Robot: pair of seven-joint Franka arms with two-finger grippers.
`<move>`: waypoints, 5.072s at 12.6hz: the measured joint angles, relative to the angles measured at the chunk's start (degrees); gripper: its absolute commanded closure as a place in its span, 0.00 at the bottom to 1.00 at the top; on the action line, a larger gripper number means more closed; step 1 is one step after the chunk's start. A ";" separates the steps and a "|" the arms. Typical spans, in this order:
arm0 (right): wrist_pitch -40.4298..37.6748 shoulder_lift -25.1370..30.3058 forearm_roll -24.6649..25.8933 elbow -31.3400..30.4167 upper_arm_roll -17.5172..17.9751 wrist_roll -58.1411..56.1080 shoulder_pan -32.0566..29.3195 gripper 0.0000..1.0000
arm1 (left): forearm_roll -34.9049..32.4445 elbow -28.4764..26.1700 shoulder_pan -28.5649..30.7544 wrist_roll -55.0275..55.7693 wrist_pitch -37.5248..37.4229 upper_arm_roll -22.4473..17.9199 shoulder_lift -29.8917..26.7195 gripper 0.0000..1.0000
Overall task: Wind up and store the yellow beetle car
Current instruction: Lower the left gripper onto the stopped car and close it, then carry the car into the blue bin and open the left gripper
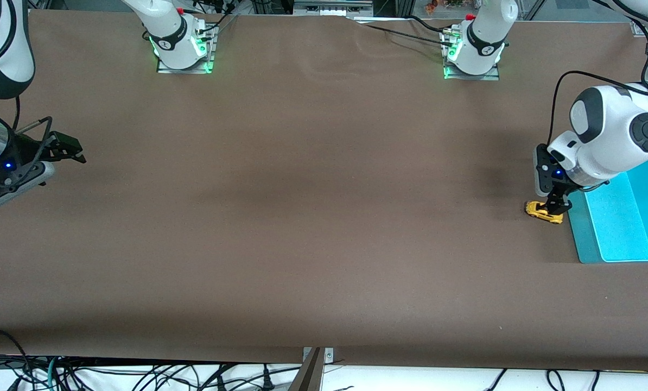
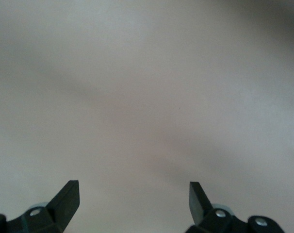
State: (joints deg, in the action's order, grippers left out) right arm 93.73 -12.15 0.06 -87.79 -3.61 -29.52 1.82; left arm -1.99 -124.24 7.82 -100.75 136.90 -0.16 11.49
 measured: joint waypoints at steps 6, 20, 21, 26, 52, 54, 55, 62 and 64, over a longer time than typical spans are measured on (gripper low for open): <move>-1.84 0.96 -3.09 -0.42 3.72 21.51 -0.73 0.00 | -0.01 -6.06 5.98 -7.40 12.82 -0.02 2.37 0.00; -2.72 12.97 -0.37 -7.22 0.91 36.88 -0.64 0.00 | 1.16 -5.15 7.24 -8.81 26.38 0.33 13.36 0.56; -3.25 12.90 -0.69 -6.91 0.89 36.99 -0.86 0.00 | 1.16 -5.02 7.24 -8.80 26.38 0.33 13.36 0.61; -0.47 11.51 -4.41 -6.50 1.37 37.41 -3.60 0.00 | 2.35 -4.62 7.21 -8.79 26.47 0.37 13.32 0.65; -0.38 10.63 -4.46 -6.26 2.25 37.61 -4.06 0.00 | 7.54 22.88 21.91 -27.92 -10.70 0.99 16.21 0.63; -0.38 10.63 -4.46 -6.26 2.26 37.64 -4.06 0.00 | 7.54 22.94 22.50 -30.09 -9.81 -0.18 16.29 0.63; -0.39 10.63 -4.46 -6.25 2.26 37.66 -4.06 0.00 | 7.54 22.95 22.74 -30.52 -9.18 -0.37 16.43 0.63; -0.40 10.63 -4.46 -6.25 2.27 37.75 -4.06 0.00 | 7.54 23.26 24.62 -30.67 -5.65 -0.41 21.03 0.63; -0.40 10.63 -4.47 -6.25 2.27 37.82 -4.06 0.00 | 7.54 23.29 25.38 -30.66 -5.13 -0.41 22.74 0.60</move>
State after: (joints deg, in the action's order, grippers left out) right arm 93.33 -1.52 -4.40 -94.04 -1.34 8.29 -2.24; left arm 5.55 -100.95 33.19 -131.42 131.77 -0.58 34.23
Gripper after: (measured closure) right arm 0.000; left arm 0.551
